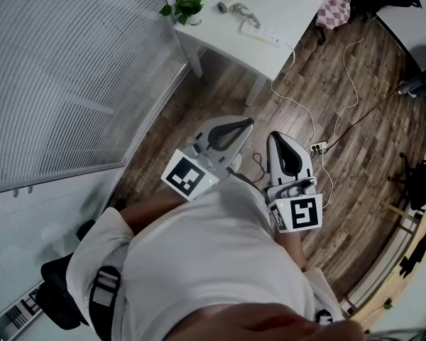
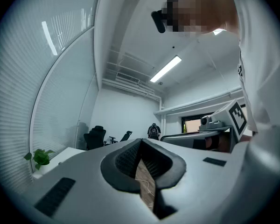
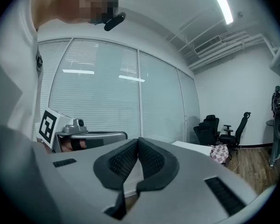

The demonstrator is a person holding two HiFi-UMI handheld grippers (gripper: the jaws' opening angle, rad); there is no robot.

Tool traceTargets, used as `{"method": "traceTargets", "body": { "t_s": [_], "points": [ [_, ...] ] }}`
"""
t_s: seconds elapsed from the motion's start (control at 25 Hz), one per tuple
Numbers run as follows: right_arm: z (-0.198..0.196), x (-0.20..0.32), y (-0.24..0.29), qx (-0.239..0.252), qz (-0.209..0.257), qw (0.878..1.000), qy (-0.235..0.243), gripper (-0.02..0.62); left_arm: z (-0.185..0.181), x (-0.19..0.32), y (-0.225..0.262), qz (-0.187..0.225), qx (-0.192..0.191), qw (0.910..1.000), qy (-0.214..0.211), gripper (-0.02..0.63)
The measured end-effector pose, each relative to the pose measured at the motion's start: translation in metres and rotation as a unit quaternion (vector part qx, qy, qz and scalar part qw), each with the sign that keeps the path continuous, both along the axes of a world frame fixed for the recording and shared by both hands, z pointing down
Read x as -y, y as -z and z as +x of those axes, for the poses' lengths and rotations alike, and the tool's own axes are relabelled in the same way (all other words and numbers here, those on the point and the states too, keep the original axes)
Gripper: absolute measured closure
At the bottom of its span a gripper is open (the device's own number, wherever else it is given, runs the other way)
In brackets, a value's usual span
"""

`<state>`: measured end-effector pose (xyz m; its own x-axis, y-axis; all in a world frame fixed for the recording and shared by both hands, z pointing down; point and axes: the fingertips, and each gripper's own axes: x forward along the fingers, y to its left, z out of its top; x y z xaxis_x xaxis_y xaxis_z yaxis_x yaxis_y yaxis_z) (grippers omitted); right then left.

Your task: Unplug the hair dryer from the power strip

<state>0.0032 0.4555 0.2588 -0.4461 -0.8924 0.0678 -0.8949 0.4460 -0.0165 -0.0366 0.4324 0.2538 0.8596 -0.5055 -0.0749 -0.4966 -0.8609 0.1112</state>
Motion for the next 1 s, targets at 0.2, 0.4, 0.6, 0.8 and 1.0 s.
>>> {"method": "traceTargets", "body": {
  "t_s": [0.2, 0.4, 0.6, 0.8, 1.0],
  "points": [
    [0.005, 0.001, 0.000, 0.005, 0.000, 1.000, 0.004, 0.563, 0.007, 0.000, 0.000, 0.001, 0.001, 1.0000, 0.000, 0.577],
    [0.019, 0.007, 0.003, 0.011, 0.010, 1.000, 0.000, 0.561, 0.019, 0.007, 0.000, 0.000, 0.001, 1.0000, 0.000, 0.577],
    [0.030, 0.016, 0.000, 0.006, 0.009, 1.000, 0.012, 0.561, 0.033, 0.015, -0.005, -0.003, 0.003, 1.0000, 0.005, 0.577],
    [0.042, 0.024, -0.006, -0.003, 0.005, 1.000, 0.021, 0.561, 0.043, 0.022, -0.007, -0.003, -0.001, 0.9999, 0.016, 0.577],
    [0.047, 0.031, -0.005, 0.006, 0.002, 1.000, 0.022, 0.561, 0.045, 0.029, -0.010, -0.009, 0.007, 0.9997, 0.021, 0.577]
  ]
}}
